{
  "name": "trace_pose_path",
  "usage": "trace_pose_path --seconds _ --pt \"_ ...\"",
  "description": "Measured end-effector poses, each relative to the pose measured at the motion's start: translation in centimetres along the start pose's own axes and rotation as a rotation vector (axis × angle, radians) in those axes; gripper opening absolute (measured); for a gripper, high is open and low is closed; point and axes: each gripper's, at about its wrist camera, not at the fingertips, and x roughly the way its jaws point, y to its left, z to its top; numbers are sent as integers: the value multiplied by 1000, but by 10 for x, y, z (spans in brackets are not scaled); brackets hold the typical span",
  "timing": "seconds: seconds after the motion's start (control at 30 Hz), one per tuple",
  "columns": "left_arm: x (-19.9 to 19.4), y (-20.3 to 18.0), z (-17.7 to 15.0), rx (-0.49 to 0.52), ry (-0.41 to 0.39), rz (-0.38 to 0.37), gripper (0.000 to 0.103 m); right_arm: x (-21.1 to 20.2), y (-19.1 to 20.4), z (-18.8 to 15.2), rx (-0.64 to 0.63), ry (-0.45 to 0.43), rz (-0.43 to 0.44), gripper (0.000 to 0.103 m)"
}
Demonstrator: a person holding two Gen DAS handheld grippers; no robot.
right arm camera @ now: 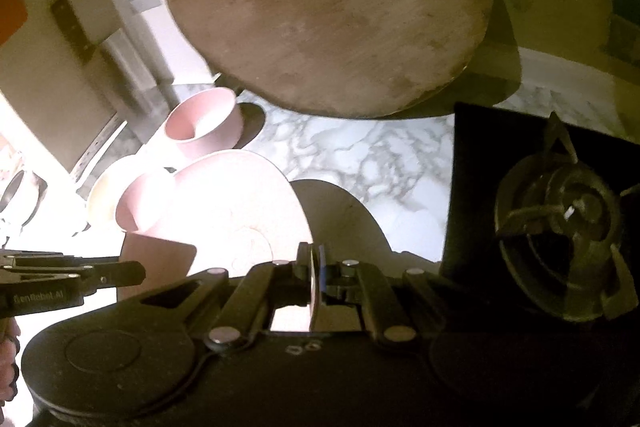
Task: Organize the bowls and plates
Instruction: 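Lift the pink divided plate with the left tool toward the stacked plates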
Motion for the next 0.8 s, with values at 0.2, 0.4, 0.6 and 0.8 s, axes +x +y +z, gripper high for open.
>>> trace_pose_path --seconds 0.2,0.4,0.6,0.8 --pt "-8 17 -20 -16 14 6 19 2 18 -20 -3 16 15 3" --pt "-14 29 -36 -24 20 8 19 5 30 -34 0 31 21 3" --pt "-15 40 -48 -42 39 16 19 7 39 -48 -1 45 37 3" --pt "-15 42 -52 -47 50 17 19 13 44 -58 4 59 42 3"
